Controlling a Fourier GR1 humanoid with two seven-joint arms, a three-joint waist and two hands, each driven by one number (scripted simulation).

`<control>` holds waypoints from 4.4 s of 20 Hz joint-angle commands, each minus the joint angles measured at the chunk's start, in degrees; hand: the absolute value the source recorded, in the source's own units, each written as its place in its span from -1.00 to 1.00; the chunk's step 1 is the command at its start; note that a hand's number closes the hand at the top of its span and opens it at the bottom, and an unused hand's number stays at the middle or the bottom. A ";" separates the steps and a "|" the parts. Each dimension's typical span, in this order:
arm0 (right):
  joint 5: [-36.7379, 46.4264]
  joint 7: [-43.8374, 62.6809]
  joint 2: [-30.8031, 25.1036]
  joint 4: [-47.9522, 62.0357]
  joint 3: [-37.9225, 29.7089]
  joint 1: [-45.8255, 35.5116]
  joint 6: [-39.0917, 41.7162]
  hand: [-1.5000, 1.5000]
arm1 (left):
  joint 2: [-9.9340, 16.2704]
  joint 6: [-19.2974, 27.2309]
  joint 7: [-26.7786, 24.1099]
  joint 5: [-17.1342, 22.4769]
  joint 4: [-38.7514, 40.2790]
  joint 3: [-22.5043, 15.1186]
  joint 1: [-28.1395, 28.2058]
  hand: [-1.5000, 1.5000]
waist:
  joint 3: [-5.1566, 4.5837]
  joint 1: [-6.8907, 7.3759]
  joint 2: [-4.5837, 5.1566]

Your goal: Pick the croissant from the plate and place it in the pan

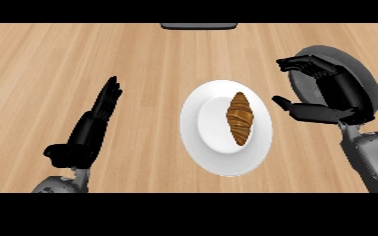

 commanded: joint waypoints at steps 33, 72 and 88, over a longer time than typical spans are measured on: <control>42.79 25.64 2.56 8.79 23.69 -13.02 23.64 -1.00 | -6.80 -2.79 -0.94 -3.17 -1.84 1.11 4.13 0.00 | 0.18 0.47 0.02; 71.94 6.82 17.48 31.97 12.95 -14.77 16.41 1.00 | -12.58 -8.22 -1.32 -8.91 0.08 7.38 3.70 0.00 | 0.17 0.34 0.04; 83.11 54.29 28.01 22.29 -2.30 -21.43 -9.59 1.00 | -12.69 -8.62 0.59 -8.22 0.57 8.40 1.43 0.00 | 0.10 -0.38 -0.36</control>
